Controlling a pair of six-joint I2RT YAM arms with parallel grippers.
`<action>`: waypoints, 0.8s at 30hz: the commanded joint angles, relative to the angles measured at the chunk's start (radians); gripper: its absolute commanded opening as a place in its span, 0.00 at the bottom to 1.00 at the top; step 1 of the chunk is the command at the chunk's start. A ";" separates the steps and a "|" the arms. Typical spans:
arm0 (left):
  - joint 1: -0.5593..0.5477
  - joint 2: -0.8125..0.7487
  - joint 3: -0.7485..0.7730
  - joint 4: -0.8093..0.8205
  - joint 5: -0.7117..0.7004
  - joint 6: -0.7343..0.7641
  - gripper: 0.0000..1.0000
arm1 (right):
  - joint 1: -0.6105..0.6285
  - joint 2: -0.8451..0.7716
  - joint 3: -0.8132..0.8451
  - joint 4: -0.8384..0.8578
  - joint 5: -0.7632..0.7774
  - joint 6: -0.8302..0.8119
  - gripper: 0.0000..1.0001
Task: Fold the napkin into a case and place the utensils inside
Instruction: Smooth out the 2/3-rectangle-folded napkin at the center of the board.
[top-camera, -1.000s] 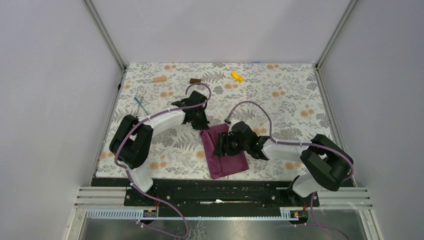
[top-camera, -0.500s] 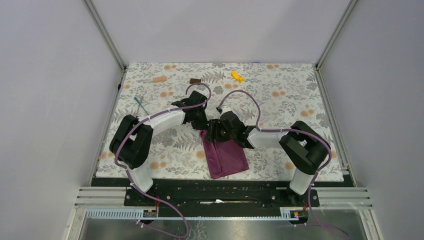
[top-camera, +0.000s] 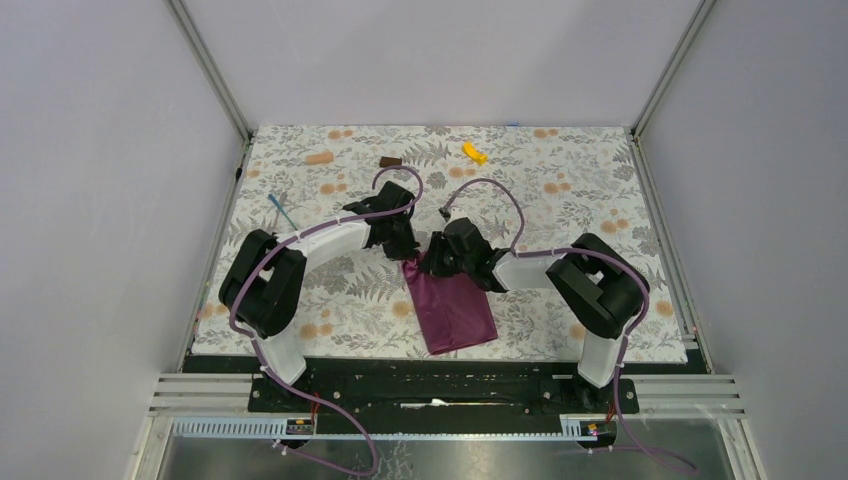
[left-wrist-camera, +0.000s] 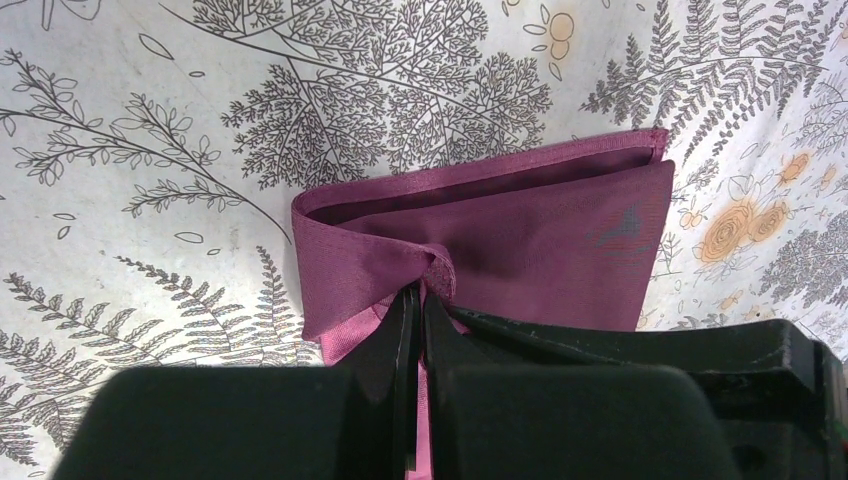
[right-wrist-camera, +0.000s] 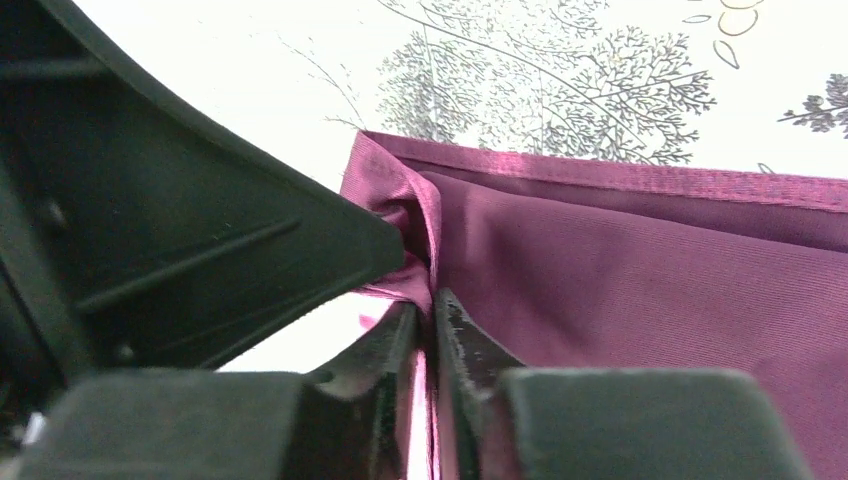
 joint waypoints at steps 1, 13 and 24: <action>-0.001 -0.045 0.031 0.033 0.021 0.031 0.07 | -0.032 0.007 0.021 0.077 -0.017 0.050 0.10; -0.001 -0.181 -0.033 0.062 -0.047 0.143 0.58 | -0.054 -0.070 -0.094 0.123 0.000 0.134 0.00; -0.101 -0.104 -0.040 0.034 -0.189 0.259 0.52 | -0.066 -0.096 -0.132 0.112 0.046 0.169 0.06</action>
